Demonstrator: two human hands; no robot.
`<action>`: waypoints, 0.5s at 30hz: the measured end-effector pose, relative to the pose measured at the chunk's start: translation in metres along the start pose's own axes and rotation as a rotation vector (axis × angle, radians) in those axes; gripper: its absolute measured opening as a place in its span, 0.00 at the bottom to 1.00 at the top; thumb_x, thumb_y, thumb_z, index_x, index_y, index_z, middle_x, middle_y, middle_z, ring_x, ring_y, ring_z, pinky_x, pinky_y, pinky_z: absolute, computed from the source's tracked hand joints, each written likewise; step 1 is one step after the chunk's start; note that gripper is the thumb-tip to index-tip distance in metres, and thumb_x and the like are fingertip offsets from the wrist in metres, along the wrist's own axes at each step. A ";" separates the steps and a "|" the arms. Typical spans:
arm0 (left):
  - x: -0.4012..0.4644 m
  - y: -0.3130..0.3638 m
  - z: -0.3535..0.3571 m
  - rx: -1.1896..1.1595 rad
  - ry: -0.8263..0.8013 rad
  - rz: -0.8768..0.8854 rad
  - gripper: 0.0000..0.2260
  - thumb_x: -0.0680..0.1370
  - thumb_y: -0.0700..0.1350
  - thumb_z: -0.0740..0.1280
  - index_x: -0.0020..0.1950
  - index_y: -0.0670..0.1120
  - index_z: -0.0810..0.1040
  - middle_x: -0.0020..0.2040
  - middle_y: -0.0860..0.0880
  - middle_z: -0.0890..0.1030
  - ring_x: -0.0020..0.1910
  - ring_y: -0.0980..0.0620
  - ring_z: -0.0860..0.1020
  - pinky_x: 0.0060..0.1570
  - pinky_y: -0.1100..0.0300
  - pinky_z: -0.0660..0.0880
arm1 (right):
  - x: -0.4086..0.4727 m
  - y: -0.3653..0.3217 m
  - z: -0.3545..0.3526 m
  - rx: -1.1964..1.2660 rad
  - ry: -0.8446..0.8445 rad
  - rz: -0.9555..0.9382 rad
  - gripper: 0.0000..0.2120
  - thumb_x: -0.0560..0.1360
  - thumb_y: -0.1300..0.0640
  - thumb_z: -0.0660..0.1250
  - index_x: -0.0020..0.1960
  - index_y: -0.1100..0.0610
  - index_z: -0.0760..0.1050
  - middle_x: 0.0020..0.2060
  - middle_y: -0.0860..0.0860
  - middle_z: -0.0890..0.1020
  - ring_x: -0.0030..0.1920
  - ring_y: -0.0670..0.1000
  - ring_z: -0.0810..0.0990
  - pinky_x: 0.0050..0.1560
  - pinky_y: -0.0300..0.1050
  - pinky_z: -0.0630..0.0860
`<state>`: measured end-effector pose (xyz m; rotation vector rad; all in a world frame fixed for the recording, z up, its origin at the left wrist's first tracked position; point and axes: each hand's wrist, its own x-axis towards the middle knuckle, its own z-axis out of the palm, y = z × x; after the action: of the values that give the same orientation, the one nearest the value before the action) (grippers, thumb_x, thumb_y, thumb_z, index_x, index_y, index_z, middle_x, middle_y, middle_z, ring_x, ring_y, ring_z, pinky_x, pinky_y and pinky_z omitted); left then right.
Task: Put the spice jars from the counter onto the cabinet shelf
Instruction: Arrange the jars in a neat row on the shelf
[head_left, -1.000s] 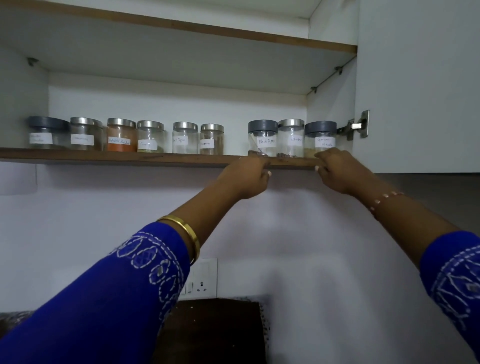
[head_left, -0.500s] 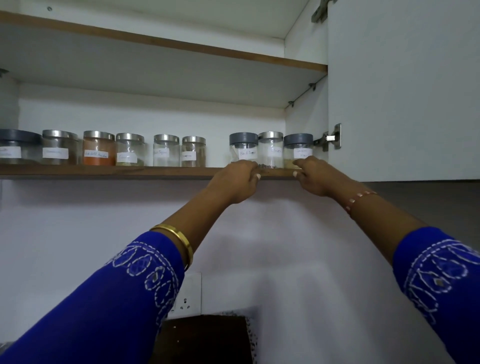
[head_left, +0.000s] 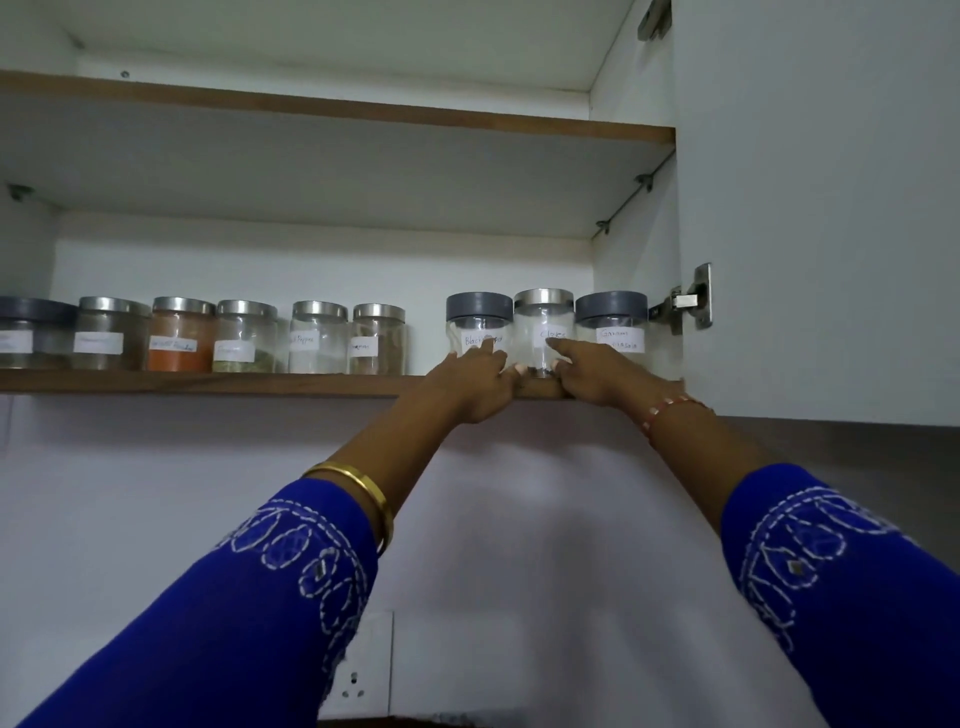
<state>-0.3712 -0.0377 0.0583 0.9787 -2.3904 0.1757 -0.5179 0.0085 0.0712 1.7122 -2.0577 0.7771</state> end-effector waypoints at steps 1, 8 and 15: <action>0.005 0.003 -0.001 0.005 -0.028 -0.018 0.22 0.82 0.52 0.46 0.70 0.41 0.64 0.76 0.41 0.57 0.74 0.42 0.58 0.73 0.48 0.52 | 0.006 0.002 0.002 0.008 -0.004 -0.004 0.23 0.82 0.56 0.51 0.76 0.54 0.53 0.74 0.59 0.61 0.73 0.58 0.61 0.71 0.47 0.59; 0.031 0.013 -0.002 0.010 -0.138 -0.103 0.24 0.83 0.51 0.42 0.76 0.42 0.51 0.78 0.41 0.47 0.77 0.45 0.47 0.74 0.52 0.46 | 0.035 -0.001 0.002 -0.043 -0.113 -0.007 0.24 0.82 0.55 0.50 0.77 0.57 0.49 0.76 0.57 0.55 0.76 0.56 0.56 0.72 0.44 0.55; 0.058 -0.003 -0.003 -0.005 -0.248 -0.184 0.24 0.82 0.49 0.46 0.77 0.43 0.47 0.78 0.45 0.43 0.77 0.45 0.49 0.73 0.51 0.49 | 0.058 -0.003 0.004 -0.075 -0.245 0.039 0.30 0.80 0.58 0.56 0.77 0.56 0.47 0.76 0.55 0.55 0.75 0.55 0.57 0.72 0.45 0.57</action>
<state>-0.4019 -0.0740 0.0917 1.2758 -2.5000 -0.0215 -0.5264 -0.0393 0.1031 1.8070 -2.2547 0.5148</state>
